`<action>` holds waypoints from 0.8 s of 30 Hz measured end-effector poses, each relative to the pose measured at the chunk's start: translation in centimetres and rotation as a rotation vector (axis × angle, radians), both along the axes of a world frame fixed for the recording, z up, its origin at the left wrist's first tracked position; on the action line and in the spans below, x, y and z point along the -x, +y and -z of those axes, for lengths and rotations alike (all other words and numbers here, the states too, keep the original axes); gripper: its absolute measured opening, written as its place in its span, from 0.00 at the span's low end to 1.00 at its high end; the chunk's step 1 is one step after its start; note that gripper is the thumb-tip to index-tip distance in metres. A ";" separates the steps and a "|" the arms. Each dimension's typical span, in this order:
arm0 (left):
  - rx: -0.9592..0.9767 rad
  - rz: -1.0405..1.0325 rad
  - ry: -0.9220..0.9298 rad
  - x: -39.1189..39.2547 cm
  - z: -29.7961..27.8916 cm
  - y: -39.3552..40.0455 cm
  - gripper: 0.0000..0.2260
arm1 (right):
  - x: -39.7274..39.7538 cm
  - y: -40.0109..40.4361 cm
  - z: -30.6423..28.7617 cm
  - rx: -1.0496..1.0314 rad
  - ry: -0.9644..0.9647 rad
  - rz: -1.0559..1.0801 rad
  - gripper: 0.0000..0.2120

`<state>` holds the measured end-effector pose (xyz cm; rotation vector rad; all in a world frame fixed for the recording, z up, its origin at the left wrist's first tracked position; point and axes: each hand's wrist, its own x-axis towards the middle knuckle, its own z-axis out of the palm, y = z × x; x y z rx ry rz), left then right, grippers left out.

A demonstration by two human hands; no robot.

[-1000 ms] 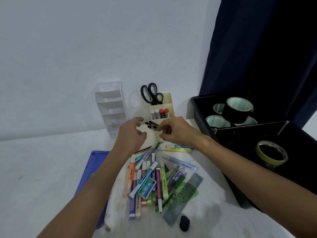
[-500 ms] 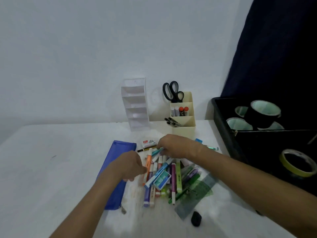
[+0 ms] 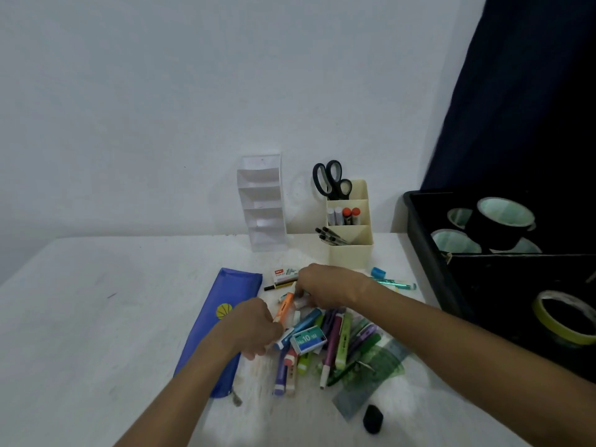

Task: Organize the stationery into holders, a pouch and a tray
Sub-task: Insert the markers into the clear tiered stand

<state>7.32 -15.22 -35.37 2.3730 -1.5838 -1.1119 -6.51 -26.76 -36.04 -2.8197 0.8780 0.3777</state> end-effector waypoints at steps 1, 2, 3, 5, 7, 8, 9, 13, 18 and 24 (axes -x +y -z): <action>0.035 -0.020 0.004 -0.2 -0.1 -0.1 0.11 | 0.2 -0.1 0.1 0.004 -0.011 0.004 0.12; 0.078 -0.044 0.008 -0.4 -0.3 -0.1 0.09 | 0.4 -0.2 0.2 -0.002 -0.028 0.017 0.12; 0.131 -0.069 0.017 -0.7 -0.7 -0.2 0.09 | 0.6 -0.3 -0.1 -0.012 -0.053 0.031 0.11; 0.250 -0.088 0.016 -1.3 -1.7 -0.3 0.09 | 0.8 -0.5 -0.9 -0.052 -0.143 0.053 0.09; 0.394 -0.090 -0.059 -2.0 -3.0 -0.5 0.07 | 1.0 -0.5 -2.3 -0.096 -0.297 0.068 0.06; 0.466 -0.110 -0.091 -2.4 -3.8 -0.6 0.07 | 1.1 -0.6 -3.2 -0.108 -0.387 0.069 0.06; 0.523 -0.140 -0.096 -2.8 -4.7 -0.9 0.07 | 1.1 -0.6 -4.2 -0.122 -0.471 0.077 0.06; 0.741 -0.205 -0.137 -3.9 -9.3 -1.8 0.09 | 0.3 -1.0 -8.5 -0.160 -0.758 0.139 0.13; 0.991 -0.168 -0.324 -5.1 -14.7 -3.4 0.08 | -1.5 -2.2 -13.4 -0.047 -1.140 0.175 0.10; 1.008 -0.037 -0.454 -7.0 -15.6 -6.3 0.08 | -4.2 -3.7 -14.3 0.088 -1.326 0.106 0.03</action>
